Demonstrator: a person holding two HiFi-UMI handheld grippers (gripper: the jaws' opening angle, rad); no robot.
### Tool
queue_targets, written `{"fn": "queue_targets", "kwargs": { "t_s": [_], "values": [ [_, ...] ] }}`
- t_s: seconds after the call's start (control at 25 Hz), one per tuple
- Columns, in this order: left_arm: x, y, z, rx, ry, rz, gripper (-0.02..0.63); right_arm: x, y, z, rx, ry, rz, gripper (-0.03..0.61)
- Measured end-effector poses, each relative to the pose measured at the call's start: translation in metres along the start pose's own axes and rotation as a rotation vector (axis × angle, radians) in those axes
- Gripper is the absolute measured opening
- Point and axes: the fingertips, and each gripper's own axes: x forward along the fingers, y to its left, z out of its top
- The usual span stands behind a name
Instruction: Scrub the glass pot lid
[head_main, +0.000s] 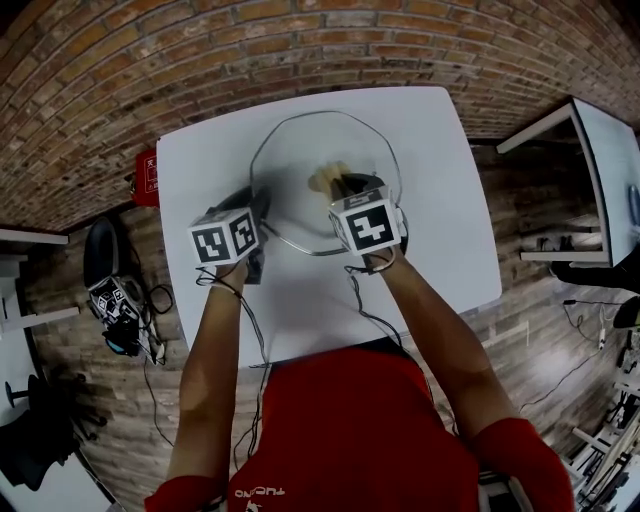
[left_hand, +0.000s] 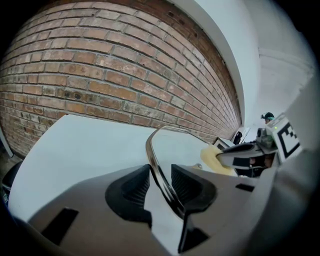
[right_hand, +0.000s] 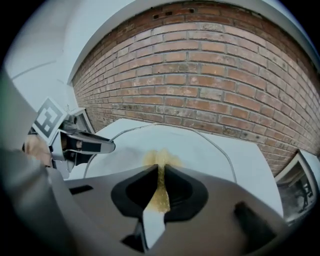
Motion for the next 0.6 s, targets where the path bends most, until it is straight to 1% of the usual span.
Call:
{"fn": "queue_targets", "kwargs": {
  "t_s": [0.16, 0.32, 0.48, 0.56, 0.6],
  "values": [
    [-0.001, 0.000, 0.001, 0.006, -0.005, 0.004, 0.144, 0.024, 0.002, 0.014, -0.021, -0.003, -0.008, 0.053],
    [-0.001, 0.001, 0.004, 0.036, -0.016, 0.004, 0.146, 0.035, 0.003, 0.019, -0.057, 0.008, -0.022, 0.054],
    [-0.005, 0.005, 0.007, 0.039, -0.043, 0.005, 0.171, 0.039, 0.005, 0.019, -0.040, -0.005, -0.005, 0.060],
    [-0.010, 0.007, 0.007, 0.035, -0.057, 0.011, 0.179, 0.037, 0.004, 0.022, -0.034, -0.027, 0.008, 0.120],
    [-0.013, 0.007, 0.008, 0.036, -0.064, 0.015, 0.183, 0.035, 0.003, 0.024, -0.031, -0.040, 0.011, 0.139]
  ]
}}
